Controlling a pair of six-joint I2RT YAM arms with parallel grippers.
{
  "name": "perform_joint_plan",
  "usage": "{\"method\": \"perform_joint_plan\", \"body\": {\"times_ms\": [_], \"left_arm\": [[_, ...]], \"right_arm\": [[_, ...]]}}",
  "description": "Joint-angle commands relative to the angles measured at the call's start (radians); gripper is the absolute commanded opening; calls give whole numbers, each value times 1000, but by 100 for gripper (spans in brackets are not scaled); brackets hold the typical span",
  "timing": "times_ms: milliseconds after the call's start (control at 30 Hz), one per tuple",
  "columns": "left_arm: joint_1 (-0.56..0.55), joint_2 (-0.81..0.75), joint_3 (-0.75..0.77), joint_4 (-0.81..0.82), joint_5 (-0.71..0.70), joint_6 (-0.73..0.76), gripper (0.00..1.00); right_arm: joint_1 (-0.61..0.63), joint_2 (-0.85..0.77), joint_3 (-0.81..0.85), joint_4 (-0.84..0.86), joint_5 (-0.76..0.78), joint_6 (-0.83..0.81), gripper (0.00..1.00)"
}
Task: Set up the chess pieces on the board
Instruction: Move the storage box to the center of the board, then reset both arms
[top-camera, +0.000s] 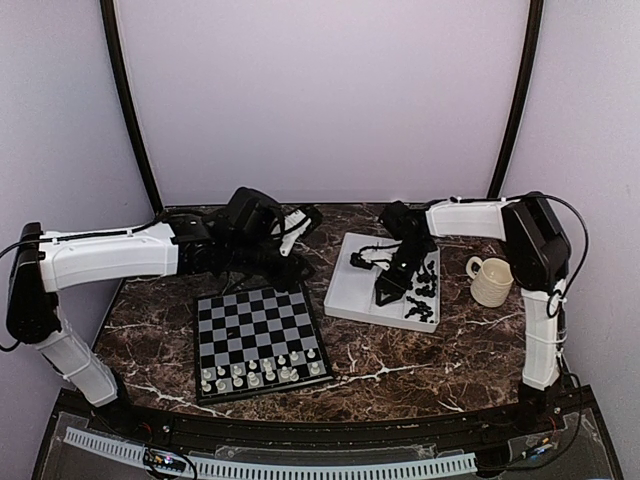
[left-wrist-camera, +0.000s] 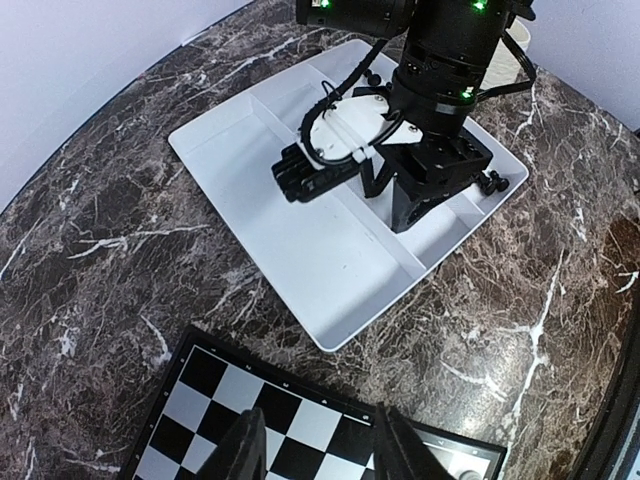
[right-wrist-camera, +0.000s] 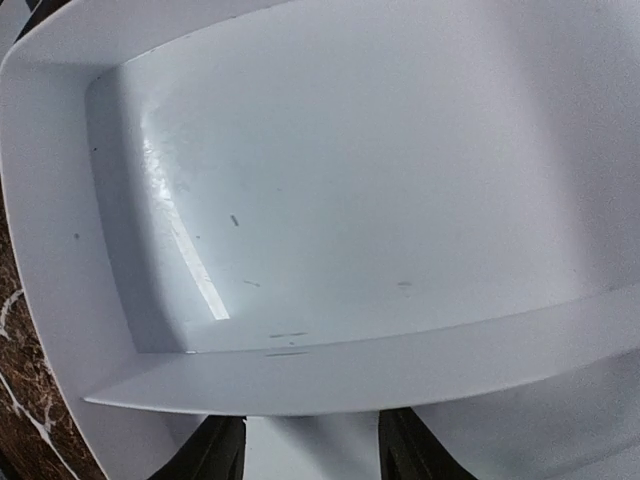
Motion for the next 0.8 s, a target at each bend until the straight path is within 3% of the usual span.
{"method": "perform_joint_plan", "body": {"times_ms": [0, 100, 200, 300, 333, 367, 400, 433, 533, 633, 767], "left_arm": [[9, -91, -43, 40, -19, -33, 39], [9, -123, -69, 50, -40, -49, 39], [16, -149, -93, 63, -69, -61, 45], [54, -173, -113, 94, -108, -92, 64], [70, -176, -118, 118, -102, -102, 69], [110, -175, -120, 132, -96, -129, 79], [132, -170, -120, 162, -90, -146, 86], [177, -153, -116, 176, -86, -175, 95], [276, -91, -73, 213, -8, -230, 99], [360, 2, -17, 195, 32, -273, 94], [383, 66, 53, 139, 26, -313, 82]], "right_arm": [[-50, -65, 30, -15, -83, 23, 48], [-50, -148, 27, -40, -165, -9, 49], [-53, -228, 45, -34, -117, -23, 51], [-82, -290, 97, 22, -10, 4, 57], [-109, -305, 106, 72, 2, 35, 70], [-145, -314, 104, 150, 5, 142, 90], [-188, -303, 105, 211, 4, 241, 97], [-229, -272, 147, 222, -88, 271, 99], [-307, -134, 328, 75, -244, 205, 98], [-313, -95, 363, -4, -266, 31, 83], [-288, -100, 288, -98, -283, -221, 63]]}}
